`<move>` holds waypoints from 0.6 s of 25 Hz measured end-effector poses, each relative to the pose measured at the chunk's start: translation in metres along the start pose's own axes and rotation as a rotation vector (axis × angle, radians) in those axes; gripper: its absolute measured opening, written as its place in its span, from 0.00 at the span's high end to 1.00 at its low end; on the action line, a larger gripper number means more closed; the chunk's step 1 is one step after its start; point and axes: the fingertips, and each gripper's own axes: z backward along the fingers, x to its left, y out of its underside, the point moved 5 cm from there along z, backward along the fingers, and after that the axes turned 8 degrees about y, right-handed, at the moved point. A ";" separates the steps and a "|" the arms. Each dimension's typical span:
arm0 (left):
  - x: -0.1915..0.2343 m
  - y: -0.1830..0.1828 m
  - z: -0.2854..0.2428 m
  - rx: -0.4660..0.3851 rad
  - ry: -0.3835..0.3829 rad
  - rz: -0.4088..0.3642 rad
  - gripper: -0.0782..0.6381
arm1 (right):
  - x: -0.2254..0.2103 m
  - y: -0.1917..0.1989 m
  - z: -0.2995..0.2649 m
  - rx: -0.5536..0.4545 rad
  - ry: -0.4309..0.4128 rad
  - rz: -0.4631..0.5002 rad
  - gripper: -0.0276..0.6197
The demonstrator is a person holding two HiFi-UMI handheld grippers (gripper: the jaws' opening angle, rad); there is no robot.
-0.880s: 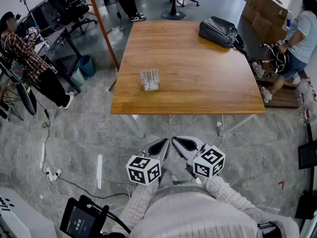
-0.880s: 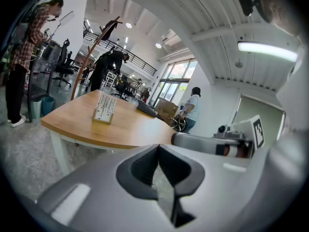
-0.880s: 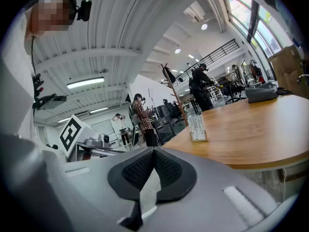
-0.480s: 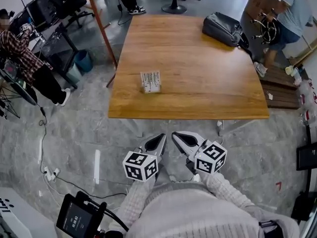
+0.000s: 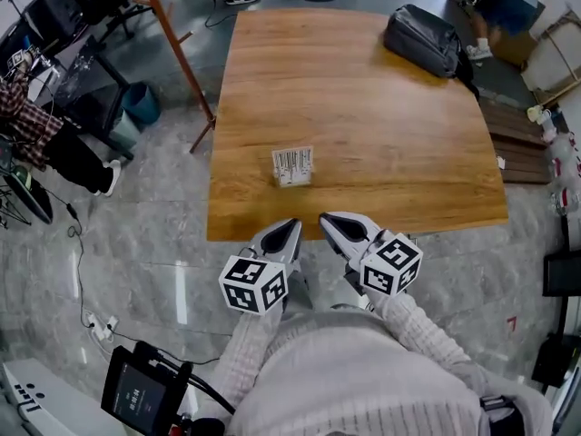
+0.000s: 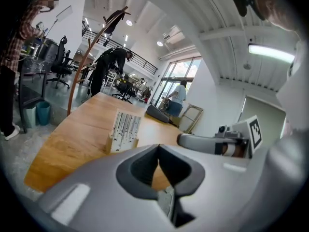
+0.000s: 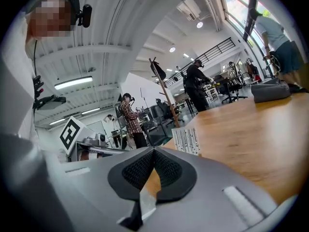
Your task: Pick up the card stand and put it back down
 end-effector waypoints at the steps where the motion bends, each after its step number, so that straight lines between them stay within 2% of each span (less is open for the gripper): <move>1: 0.011 -0.006 -0.004 0.004 0.002 0.000 0.88 | -0.005 -0.005 -0.011 0.000 0.004 0.002 0.96; 9: 0.056 -0.037 -0.033 0.049 0.046 0.019 0.88 | -0.020 -0.014 -0.055 0.046 0.030 -0.026 0.96; 15: 0.070 -0.037 -0.049 0.087 0.065 0.041 0.88 | -0.037 -0.017 -0.068 0.048 0.032 -0.059 0.96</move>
